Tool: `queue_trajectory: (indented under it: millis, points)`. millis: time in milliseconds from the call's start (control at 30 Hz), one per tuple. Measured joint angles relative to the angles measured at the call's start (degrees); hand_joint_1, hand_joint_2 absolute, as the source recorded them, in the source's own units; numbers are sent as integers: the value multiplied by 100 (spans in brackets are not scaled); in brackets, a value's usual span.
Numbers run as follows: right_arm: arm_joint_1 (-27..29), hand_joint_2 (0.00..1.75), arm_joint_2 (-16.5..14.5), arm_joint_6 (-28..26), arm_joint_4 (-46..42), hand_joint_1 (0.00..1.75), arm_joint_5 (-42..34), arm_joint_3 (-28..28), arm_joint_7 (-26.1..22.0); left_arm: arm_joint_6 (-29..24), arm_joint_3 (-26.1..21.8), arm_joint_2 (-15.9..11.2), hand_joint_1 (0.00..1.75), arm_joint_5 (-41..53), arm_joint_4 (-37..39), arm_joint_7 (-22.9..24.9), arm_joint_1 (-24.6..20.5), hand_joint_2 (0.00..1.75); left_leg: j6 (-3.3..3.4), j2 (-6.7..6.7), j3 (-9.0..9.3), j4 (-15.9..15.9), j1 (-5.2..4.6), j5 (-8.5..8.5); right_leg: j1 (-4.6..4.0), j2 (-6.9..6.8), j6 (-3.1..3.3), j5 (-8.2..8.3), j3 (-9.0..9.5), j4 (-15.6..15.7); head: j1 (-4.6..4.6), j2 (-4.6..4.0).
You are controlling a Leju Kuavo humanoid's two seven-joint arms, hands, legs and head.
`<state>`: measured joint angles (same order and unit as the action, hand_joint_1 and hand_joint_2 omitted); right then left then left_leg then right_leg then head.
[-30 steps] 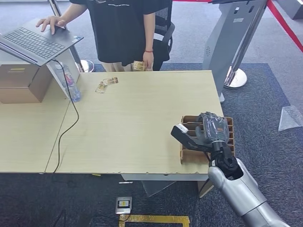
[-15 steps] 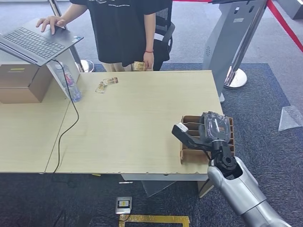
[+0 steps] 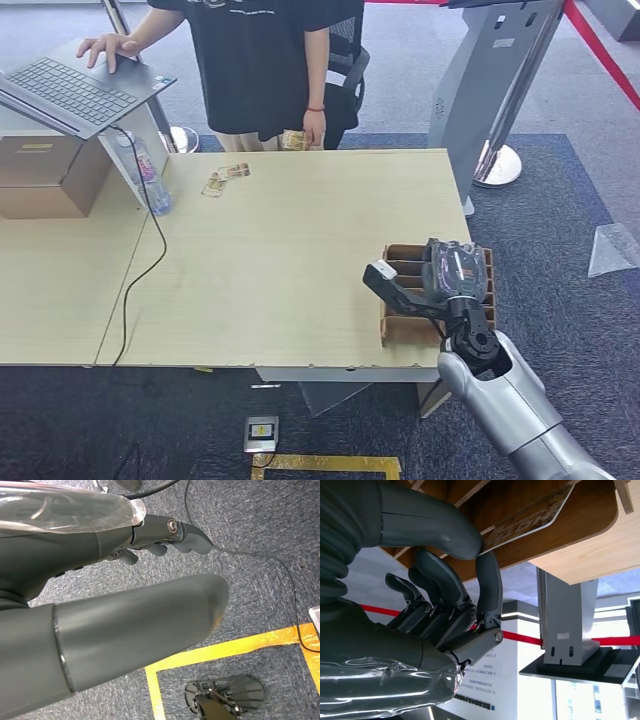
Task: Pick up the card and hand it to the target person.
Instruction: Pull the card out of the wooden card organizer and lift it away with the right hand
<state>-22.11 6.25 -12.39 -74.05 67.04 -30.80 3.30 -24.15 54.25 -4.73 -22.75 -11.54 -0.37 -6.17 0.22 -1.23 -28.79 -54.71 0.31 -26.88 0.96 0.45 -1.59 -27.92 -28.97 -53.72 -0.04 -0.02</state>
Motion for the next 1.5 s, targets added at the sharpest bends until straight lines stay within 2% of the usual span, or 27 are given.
queue_trajectory:
  millis: [500,1500]
  points:
    - [3,175,1,34,-66,175,-1,68,33,2,2,10,0,15,0,0,1,0,0,1,2,-1,0,0,0,1,0,0,0,0,-1,0]
    - [148,175,173,166,-1074,175,-409,818,64,2,2,14,0,-22,0,0,5,0,0,3,5,-1,0,0,0,4,0,0,0,0,0,0]
